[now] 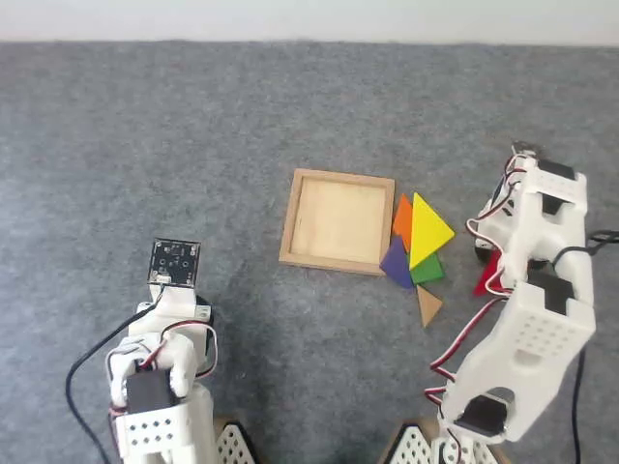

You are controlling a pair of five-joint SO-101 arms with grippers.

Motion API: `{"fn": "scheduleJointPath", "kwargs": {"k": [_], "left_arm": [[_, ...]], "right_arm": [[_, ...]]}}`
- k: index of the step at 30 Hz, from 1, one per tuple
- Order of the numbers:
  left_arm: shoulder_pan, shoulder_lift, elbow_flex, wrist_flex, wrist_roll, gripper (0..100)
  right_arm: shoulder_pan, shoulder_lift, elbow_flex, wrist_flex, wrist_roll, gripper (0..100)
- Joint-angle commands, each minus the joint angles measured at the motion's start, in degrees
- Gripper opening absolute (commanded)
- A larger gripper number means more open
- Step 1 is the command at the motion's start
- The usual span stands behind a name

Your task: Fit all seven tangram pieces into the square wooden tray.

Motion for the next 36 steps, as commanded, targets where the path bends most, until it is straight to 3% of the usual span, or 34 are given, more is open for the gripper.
{"fn": "scheduleJointPath", "kwargs": {"k": [1, 5, 11, 15, 21, 36], "left_arm": [[-0.4, -0.7, -0.4, 0.0, 0.1, 9], [-0.4, -0.7, -0.4, 0.0, 0.1, 9], [-0.4, -0.7, -0.4, 0.0, 0.1, 9], [-0.4, -0.7, -0.4, 0.0, 0.1, 9], [-0.4, -0.7, -0.4, 0.0, 0.1, 9], [-0.4, -0.7, -0.4, 0.0, 0.1, 9]], "right_arm": [[0.7, -3.1, 1.3, 4.2, -1.1, 45.8], [-0.9, -6.0, 3.5, 4.5, -9.8, 38.6], [-1.4, -5.7, 3.7, -1.3, -13.4, 23.8], [-1.0, -5.1, 4.0, -2.9, -8.9, 27.3], [-1.0, -5.5, 4.0, -2.9, -8.3, 37.5], [-0.9, -4.9, 2.5, -5.6, -5.8, 37.9]]}}
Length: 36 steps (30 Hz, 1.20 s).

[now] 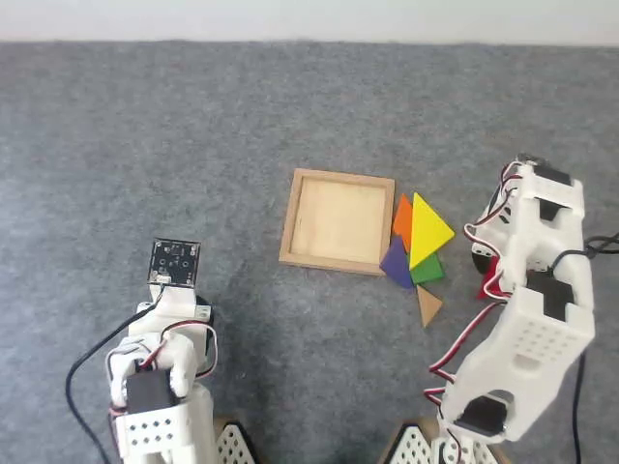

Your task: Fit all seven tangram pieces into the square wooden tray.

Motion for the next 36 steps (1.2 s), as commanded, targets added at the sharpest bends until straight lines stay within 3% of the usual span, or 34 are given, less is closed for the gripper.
{"fn": "scheduleJointPath", "kwargs": {"k": [1, 5, 27, 32, 36], "left_arm": [[-1.0, -0.7, -0.4, 0.0, 0.1, 9], [-3.5, -0.7, -0.4, 0.0, 0.1, 9], [-3.4, -0.7, -0.4, 0.0, 0.1, 9], [-3.4, -0.7, -0.4, 0.0, 0.1, 9], [-3.4, -0.7, -0.4, 0.0, 0.1, 9]], "right_arm": [[-0.3, -2.4, -0.9, -4.2, 0.4, 37.9], [-0.3, -2.4, 0.0, -5.8, 0.5, 37.9], [-0.4, -2.3, 0.4, -5.9, 0.4, 37.6], [-0.2, -2.3, 0.4, -6.0, -0.6, 27.0], [0.5, -2.3, 0.4, -6.1, -1.1, 27.0]]}}
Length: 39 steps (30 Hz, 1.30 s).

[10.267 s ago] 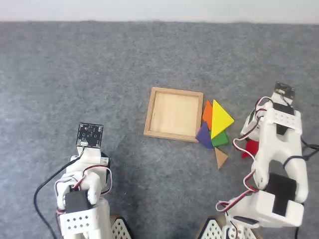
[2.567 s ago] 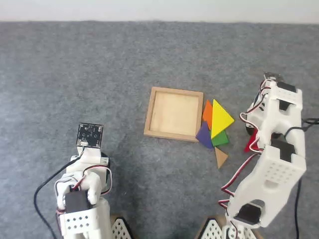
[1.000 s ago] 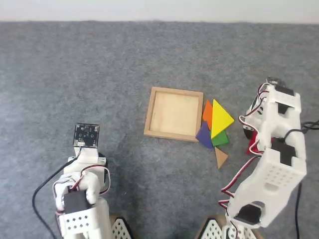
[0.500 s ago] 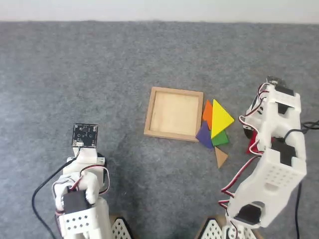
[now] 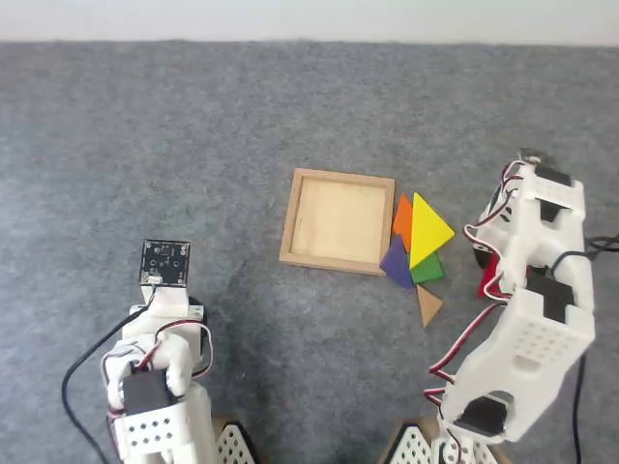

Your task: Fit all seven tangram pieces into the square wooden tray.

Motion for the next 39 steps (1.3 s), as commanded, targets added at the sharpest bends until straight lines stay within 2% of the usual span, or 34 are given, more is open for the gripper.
{"fn": "scheduleJointPath", "kwargs": {"k": [1, 15, 20, 32, 39], "left_arm": [[-0.4, -0.7, -0.4, 0.0, 0.1, 9], [-0.3, -0.7, -0.4, 0.0, 0.1, 9], [-0.3, -0.7, -0.4, 0.0, 0.1, 9], [-0.4, -0.7, -0.4, 0.0, 0.1, 9], [-0.4, -0.7, -0.4, 0.0, 0.1, 9]], "right_arm": [[0.4, -2.2, -0.3, -2.8, -0.8, 27.1], [-0.7, -3.5, -0.6, -1.2, -0.4, 27.0], [-1.5, -10.9, 1.5, -0.9, 0.4, 27.0], [-10.3, -29.2, 3.6, 9.4, -2.5, 26.9], [-3.0, -26.2, 9.4, -0.6, -9.0, 27.3]]}}
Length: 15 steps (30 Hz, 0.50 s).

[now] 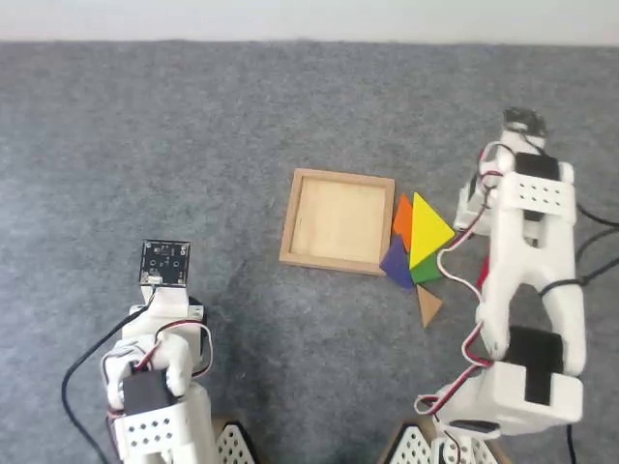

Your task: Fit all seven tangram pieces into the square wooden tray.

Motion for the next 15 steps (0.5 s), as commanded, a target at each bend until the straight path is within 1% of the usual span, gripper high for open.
{"fn": "scheduleJointPath", "kwargs": {"k": [1, 4, 6, 12, 15], "left_arm": [[-0.4, -0.7, -0.4, 0.0, 0.1, 9], [-0.4, -0.7, -0.4, 0.0, 0.1, 9], [-0.4, -0.7, -0.4, 0.0, 0.1, 9], [-0.5, -0.7, -0.4, 0.0, 0.1, 9], [-0.5, -0.7, -0.4, 0.0, 0.1, 9]], "right_arm": [[4.0, -0.1, 1.8, -7.0, -4.6, 27.3], [4.5, 3.0, 5.8, -16.6, -6.4, 27.2], [4.3, 4.6, 8.2, -20.3, -6.2, 27.1], [4.6, 5.5, 8.8, -20.5, -6.3, 27.7], [4.6, 5.4, 8.5, -18.6, -5.7, 33.5]]}}
